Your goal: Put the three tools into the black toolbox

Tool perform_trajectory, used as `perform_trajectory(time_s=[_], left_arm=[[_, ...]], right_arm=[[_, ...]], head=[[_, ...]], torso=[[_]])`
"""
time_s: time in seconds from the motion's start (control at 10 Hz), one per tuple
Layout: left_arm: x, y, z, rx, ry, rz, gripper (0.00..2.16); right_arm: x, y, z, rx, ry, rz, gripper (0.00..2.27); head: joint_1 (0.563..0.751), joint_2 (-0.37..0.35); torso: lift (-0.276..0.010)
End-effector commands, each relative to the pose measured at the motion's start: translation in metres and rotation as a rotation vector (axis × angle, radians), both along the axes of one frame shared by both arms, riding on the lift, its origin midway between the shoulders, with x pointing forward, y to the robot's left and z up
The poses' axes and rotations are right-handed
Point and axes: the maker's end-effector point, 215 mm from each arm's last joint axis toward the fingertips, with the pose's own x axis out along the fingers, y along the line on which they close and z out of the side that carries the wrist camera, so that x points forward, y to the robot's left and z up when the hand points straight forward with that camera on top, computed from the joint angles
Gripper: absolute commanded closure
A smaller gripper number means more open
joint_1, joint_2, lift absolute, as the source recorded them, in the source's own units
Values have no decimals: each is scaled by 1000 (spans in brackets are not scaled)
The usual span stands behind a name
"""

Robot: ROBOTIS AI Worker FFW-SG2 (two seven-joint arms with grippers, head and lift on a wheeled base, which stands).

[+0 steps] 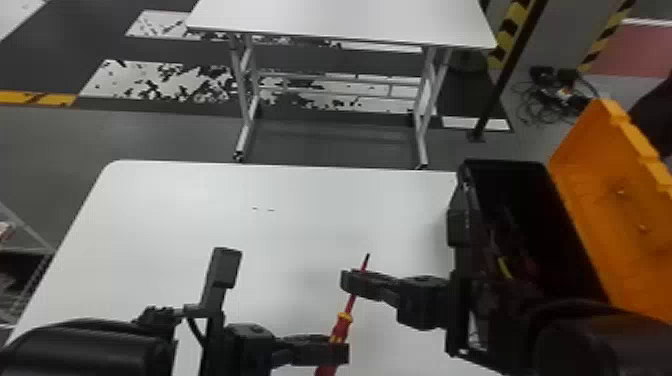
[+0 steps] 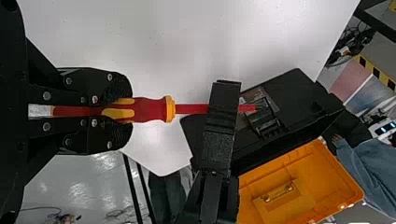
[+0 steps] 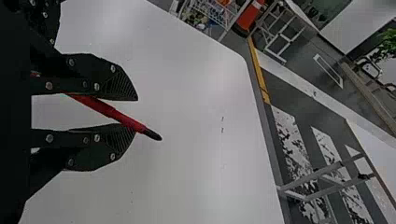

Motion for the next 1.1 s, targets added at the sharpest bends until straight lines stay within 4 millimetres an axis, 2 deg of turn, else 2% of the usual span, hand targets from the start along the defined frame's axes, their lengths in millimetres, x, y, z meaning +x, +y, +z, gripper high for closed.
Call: perform_trajectory(time_s=[0.0,0.3,0.4,0.5,0.6,0.8,1.0], left_arm=[[2,0,0,1,-5,1,1970],[7,1,-2,6,-6,6,1966],[7,3,-4,9,-3,9,1750],[8,5,-4,9,1,14,265],[9,7,-6,7,8,21,-2],[9,15,-8,4,17,37,29],[5,25,-14,8,37,63,29]], right_arm=[[4,-3,1,-7,-10,-6,2240],[6,-6,1,-14,-11,-12,2243],[7,-7,1,-13,-13,-15,2240],[9,-12,0,-22,-15,-23,2243],[9,-15,-2,-32,-15,-31,2243],[19,-29,7,-65,-52,-67,2243],[24,-47,30,-148,-128,-90,2243]], head=[[695,-46],[695,-51],[695,-51],[695,-53],[695,-54],[695,-59],[695,-72]], torso=[[-51],[-51],[-51],[-51],[-51],[-51],[-51]])
